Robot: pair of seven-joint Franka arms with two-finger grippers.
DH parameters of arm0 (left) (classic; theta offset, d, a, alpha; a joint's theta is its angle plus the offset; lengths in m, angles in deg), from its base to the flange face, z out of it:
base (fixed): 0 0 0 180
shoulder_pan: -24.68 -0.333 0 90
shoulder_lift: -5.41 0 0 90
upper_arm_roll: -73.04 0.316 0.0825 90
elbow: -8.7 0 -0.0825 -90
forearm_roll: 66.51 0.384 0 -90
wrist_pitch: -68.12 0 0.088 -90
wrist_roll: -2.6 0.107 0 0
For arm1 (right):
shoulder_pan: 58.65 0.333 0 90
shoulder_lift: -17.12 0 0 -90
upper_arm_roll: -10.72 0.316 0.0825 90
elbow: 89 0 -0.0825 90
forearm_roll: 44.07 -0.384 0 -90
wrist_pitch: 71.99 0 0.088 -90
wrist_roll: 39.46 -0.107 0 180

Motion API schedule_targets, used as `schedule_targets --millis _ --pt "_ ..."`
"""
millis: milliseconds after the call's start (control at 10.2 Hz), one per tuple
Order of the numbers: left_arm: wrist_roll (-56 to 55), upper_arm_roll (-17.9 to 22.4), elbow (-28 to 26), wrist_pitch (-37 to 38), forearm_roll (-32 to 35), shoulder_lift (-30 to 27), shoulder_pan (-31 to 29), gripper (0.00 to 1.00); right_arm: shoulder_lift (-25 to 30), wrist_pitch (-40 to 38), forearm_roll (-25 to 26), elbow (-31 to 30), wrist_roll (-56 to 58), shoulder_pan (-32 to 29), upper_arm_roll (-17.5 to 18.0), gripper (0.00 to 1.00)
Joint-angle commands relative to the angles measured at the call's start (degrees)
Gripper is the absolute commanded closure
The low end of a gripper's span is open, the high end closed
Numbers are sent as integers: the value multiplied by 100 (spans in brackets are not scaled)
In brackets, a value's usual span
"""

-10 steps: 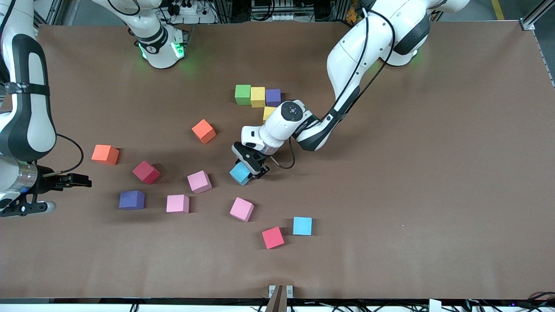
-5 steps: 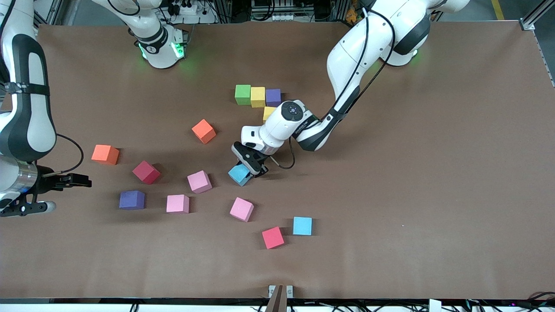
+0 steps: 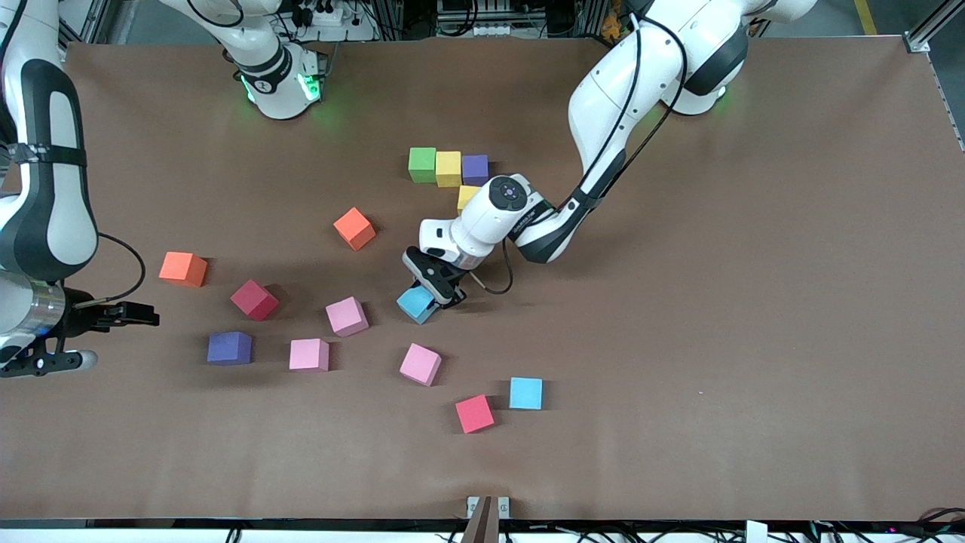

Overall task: Form number 2 with 11 blocks
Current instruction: 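Lift the cyan cube and carry it below the second yellow cube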

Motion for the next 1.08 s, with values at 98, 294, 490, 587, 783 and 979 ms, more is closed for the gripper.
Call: schedule_targets --millis 98,294,490,587,783,979 --pt "-11 41 75 -39 -229 1 25 70 4 -18 -100 31 91 -70 55 0" --pt "-11 41 75 -31 -728 -131 -11 70 4 -9 -100 31 91 -70 55 0" --pt "-80 41 31 196 -889 -298 -63 70 4 -9 -100 40 91 -79 55 0" --pt "-412 67 5 624 -881 -472 -116 71 4 -9 -109 31 91 -79 55 0" --pt "-1351 321 -126 1477 -828 -876 -160 71 4 -18 -109 39 91 -71 55 0" --pt "-2003 444 -364 2075 -819 -1237 -378 71 4 -9 -100 31 91 -71 55 0"
